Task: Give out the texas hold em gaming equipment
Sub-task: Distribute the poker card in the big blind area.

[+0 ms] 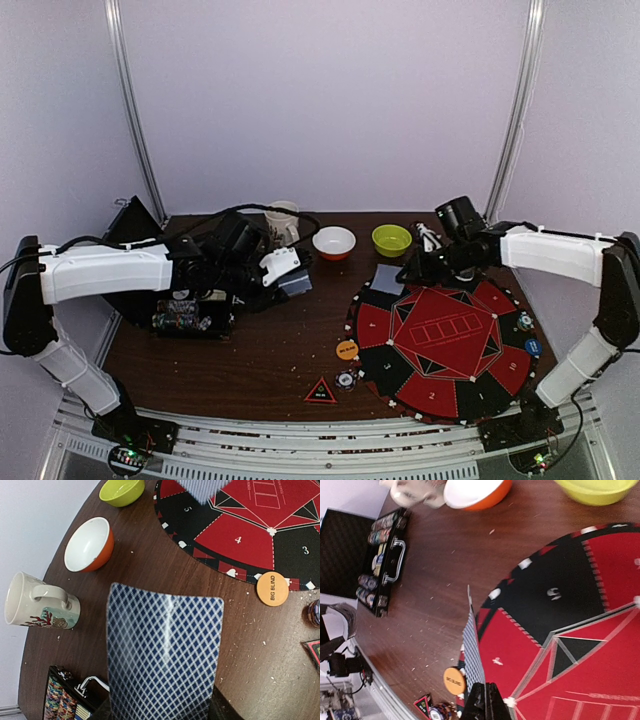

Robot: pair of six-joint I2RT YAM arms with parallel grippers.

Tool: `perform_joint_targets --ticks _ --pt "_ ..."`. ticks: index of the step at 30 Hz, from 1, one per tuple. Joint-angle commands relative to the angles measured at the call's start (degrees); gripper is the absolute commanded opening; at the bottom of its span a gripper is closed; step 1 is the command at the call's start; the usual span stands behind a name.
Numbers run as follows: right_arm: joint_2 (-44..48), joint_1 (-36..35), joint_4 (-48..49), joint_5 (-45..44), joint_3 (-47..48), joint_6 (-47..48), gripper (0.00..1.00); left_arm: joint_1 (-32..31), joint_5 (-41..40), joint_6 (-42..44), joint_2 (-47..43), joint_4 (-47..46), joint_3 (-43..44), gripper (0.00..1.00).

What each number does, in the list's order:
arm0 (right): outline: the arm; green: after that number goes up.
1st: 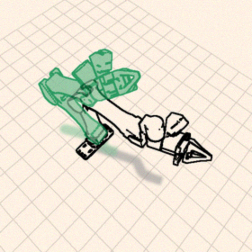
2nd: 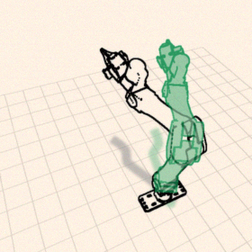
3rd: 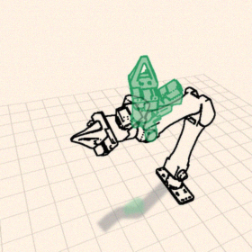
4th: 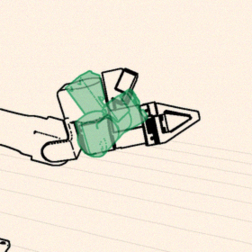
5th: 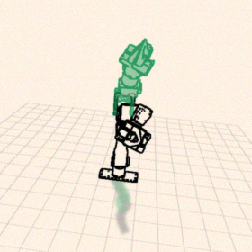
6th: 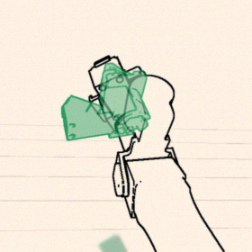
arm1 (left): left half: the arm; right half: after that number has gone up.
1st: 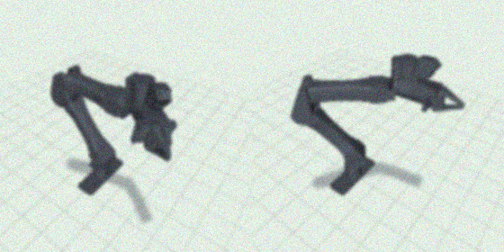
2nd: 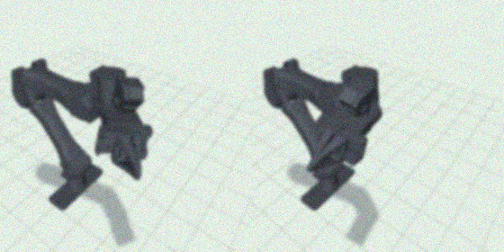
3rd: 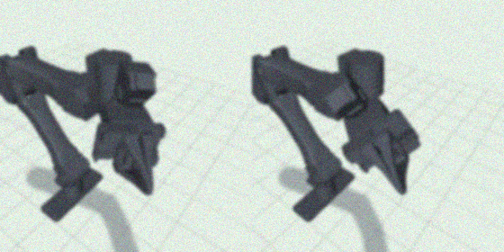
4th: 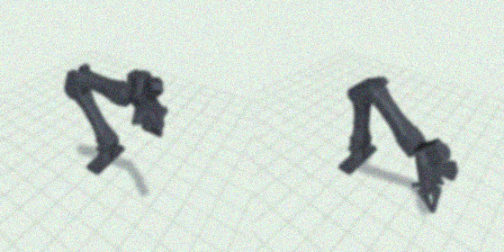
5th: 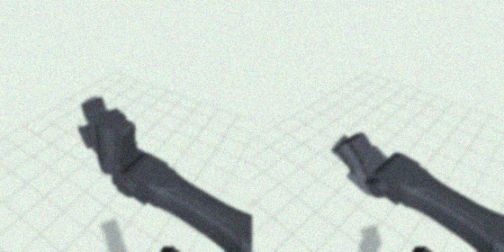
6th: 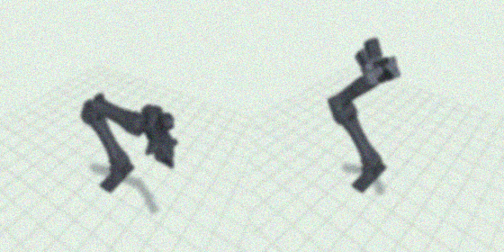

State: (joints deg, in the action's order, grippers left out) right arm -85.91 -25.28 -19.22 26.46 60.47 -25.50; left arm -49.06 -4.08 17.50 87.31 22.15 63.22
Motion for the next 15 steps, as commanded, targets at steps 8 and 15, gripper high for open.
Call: perform_joint_targets --ticks 8,15 --pt "-25.25 -14.47 11.02 9.62 11.89 -5.62 0.00 0.32 -0.17 0.49 -1.99 -3.29 -0.81 0.46" --pt "-31.90 -14.04 -1.60 6.36 18.66 2.55 0.00 0.37 -0.58 0.66 -2.10 -3.26 -1.04 0.46"
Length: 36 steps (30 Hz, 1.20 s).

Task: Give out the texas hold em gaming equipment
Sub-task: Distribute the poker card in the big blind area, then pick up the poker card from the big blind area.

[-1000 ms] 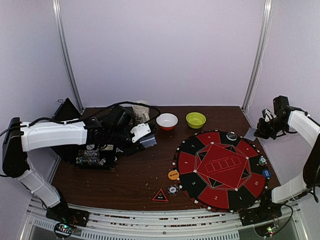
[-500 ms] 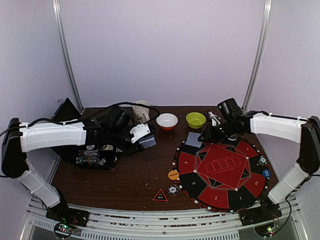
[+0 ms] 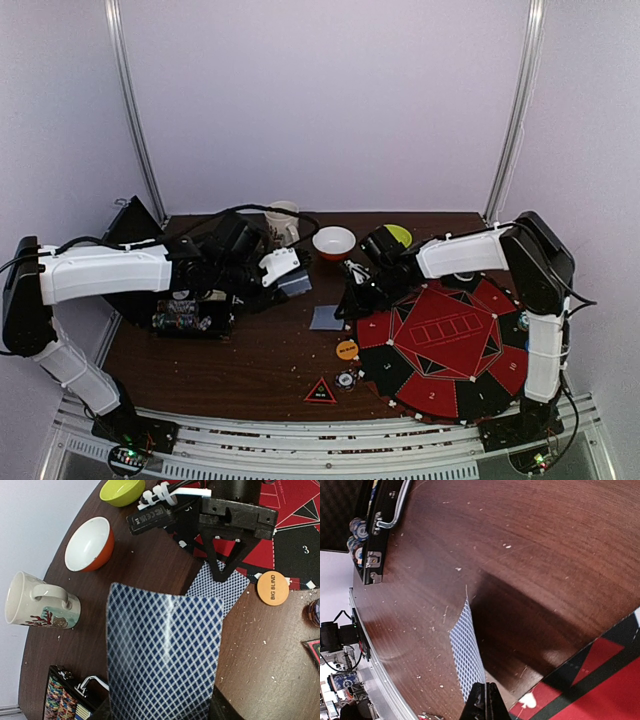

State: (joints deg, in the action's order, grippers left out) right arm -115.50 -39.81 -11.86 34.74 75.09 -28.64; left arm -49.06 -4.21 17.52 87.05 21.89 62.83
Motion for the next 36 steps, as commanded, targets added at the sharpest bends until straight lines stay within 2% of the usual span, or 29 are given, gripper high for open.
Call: perform_joint_targets --ticks 1,4,20,26,36 --pt "-2.89 0.64 -11.23 -2.43 4.71 7.18 0.00 0.37 -0.43 0.67 -1.83 -3.05 -0.64 0.46" --pt "-3.74 1.88 -15.66 -3.04 6.08 9.88 0.00 0.37 -0.43 0.64 -1.71 -3.02 -0.65 0.46" --pt "-5.68 2.82 -21.42 -7.74 8.69 12.69 0.01 0.32 -0.63 0.86 -1.50 -2.92 -0.86 0.46" --pt "-5.66 2.72 -23.63 -9.97 10.14 13.45 0.14 0.34 -0.63 0.87 -1.35 -3.02 -0.90 0.46" --pt "-3.28 2.72 -32.85 -17.07 18.12 19.25 0.44 0.37 -0.58 0.85 -1.49 -3.17 -0.95 0.46"
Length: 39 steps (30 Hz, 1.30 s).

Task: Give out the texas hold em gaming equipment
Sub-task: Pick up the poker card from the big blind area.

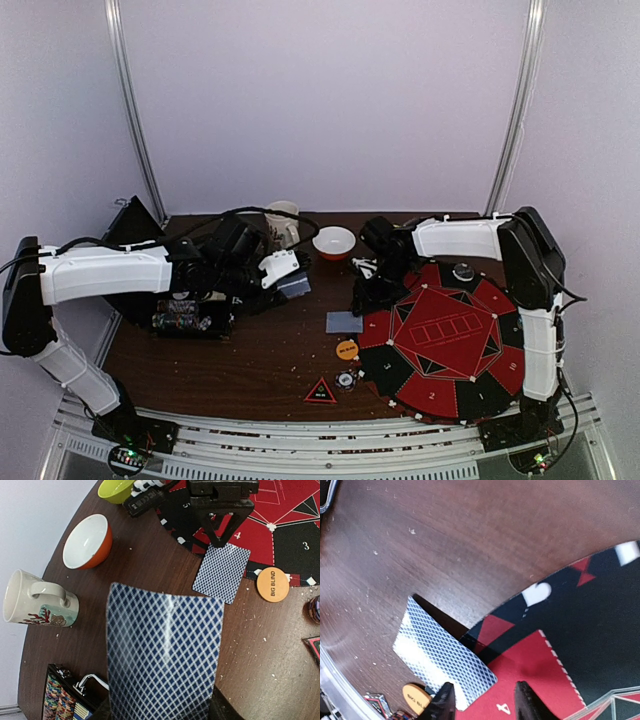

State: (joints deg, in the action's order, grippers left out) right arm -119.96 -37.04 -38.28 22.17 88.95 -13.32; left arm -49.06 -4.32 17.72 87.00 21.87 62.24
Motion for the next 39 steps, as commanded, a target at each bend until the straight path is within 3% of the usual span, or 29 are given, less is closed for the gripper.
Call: perform_joint_targets --ticks 1,5,8,11,14,18,23,28,32,39 --pt "1.45 -0.05 -7.78 -4.88 5.41 5.26 0.46 0.32 -0.51 0.73 -1.51 -3.16 -0.41 0.46" --pt "3.41 0.28 -11.39 -3.12 10.76 9.39 0.54 0.37 0.04 1.30 -1.94 -3.17 -0.66 0.46" --pt "6.19 0.30 -7.69 7.29 12.72 10.29 0.66 0.37 1.21 1.90 -2.80 -3.74 -1.25 0.46" --pt "9.52 -0.04 6.75 19.95 7.79 2.86 0.71 0.37 1.59 2.46 -3.15 -4.04 -1.52 0.46" --pt "11.02 -1.33 24.16 26.32 0.96 -7.52 0.75 0.34 0.85 2.58 -2.90 -4.06 -1.63 0.46" --pt "11.41 -3.81 32.35 26.16 -2.31 -9.60 0.78 0.37 1.24 2.50 -3.06 -4.10 -1.68 0.46" --pt "8.66 -5.17 31.15 23.16 -0.80 -8.85 0.78 0.36 2.31 2.28 -3.35 -4.30 -1.51 0.46" --pt "5.51 -6.09 30.68 21.75 1.11 -8.32 0.77 0.34 3.13 2.24 -4.19 -4.87 -1.83 0.46" --pt "3.30 -6.39 28.08 19.68 3.63 -6.97 0.69 0.36 3.83 2.15 -4.64 -5.28 -1.94 0.46" --pt "3.93 -6.22 23.11 18.20 4.79 -3.01 0.45 0.32 3.89 2.15 -4.67 -5.48 -2.12 0.45"
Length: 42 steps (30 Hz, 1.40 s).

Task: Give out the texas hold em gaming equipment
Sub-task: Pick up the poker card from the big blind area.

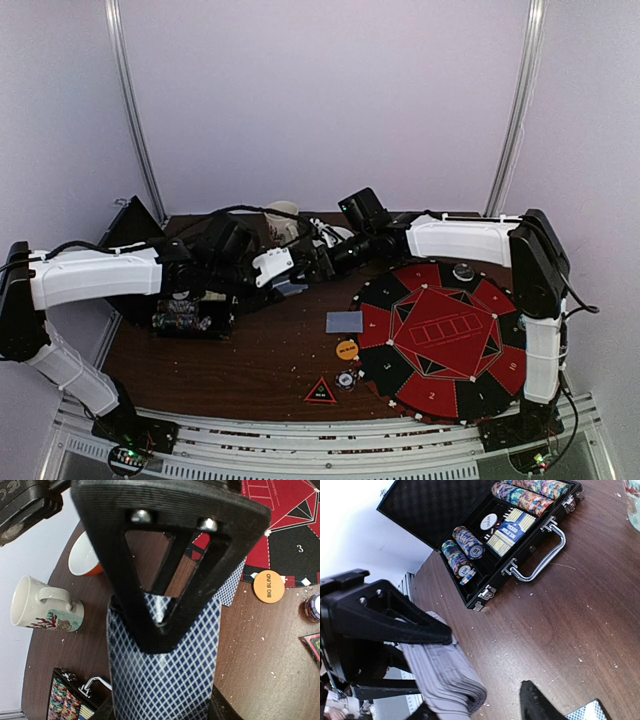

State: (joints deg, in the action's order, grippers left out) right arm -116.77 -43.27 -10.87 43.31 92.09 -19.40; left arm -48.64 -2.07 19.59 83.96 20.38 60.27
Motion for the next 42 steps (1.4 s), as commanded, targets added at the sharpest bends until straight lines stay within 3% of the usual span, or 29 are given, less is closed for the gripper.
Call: perform_joint_targets --ticks 1,4,21,32,42 --pt "1.09 0.04 -4.76 -3.14 1.46 3.52 0.41 -0.05 1.63 0.27 -1.57 -3.95 -0.19 0.45" --pt "1.74 0.07 -6.58 -3.38 1.60 4.28 0.31 -0.06 1.33 0.26 -1.23 -3.85 -0.11 0.45" --pt "4.02 1.04 -18.07 -5.23 6.55 8.62 0.04 -0.05 1.10 0.18 -0.56 -3.41 0.20 0.45" --pt "4.85 2.22 -27.10 -6.26 11.51 12.87 0.00 -0.05 1.02 0.09 -0.56 -3.25 0.20 0.45" --pt "10.25 7.61 -33.71 -3.50 14.78 18.55 0.00 -0.07 1.18 -0.02 -0.63 -3.26 0.33 0.45"
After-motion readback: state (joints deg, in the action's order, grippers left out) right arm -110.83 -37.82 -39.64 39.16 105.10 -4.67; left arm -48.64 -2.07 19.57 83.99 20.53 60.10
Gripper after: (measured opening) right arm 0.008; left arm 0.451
